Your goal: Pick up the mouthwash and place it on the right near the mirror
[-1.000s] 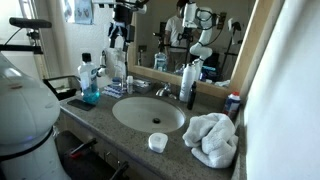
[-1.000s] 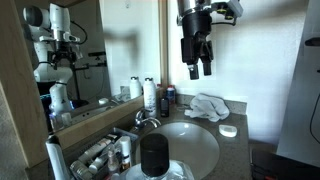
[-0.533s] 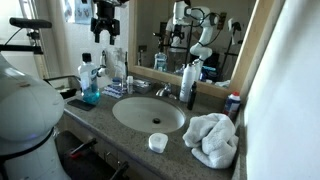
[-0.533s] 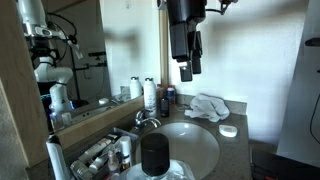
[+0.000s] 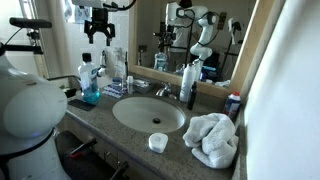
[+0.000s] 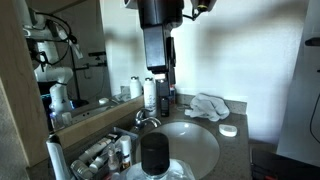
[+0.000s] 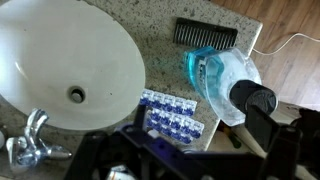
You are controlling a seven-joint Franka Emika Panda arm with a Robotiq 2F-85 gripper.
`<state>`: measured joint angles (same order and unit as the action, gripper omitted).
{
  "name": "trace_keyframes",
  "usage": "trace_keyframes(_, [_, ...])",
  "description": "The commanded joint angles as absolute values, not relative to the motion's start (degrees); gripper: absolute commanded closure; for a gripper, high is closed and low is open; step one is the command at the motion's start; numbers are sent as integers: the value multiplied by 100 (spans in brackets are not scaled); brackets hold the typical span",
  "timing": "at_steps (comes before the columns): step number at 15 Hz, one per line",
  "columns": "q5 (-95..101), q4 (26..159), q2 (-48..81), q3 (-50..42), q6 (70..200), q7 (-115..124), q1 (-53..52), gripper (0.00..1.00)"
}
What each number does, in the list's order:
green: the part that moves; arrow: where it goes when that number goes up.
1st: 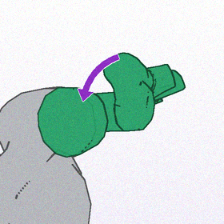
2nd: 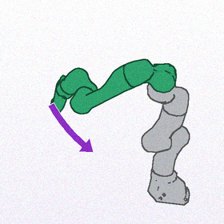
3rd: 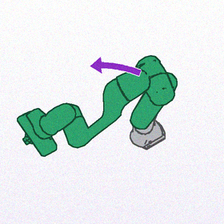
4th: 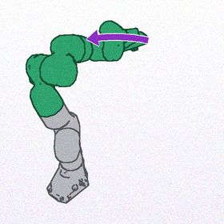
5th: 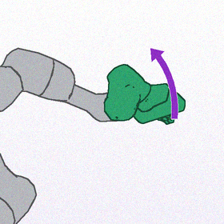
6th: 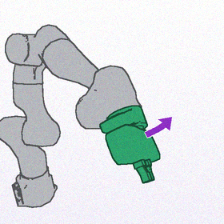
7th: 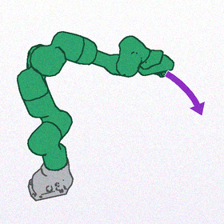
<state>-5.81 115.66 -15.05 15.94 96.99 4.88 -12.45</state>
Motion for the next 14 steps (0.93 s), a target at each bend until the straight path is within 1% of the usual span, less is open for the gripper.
trace_keyframes(1, [-631, 11393, -1219, 1553, 9975, -169, -1407, 0])
trace_keyframes(7, [-900, 11189, -1009, 1568, 9899, -1117, -1617, 0])
trace_keyframes(14, [-1236, 11322, -976, 1686, 9950, -1227, -1883, 0])
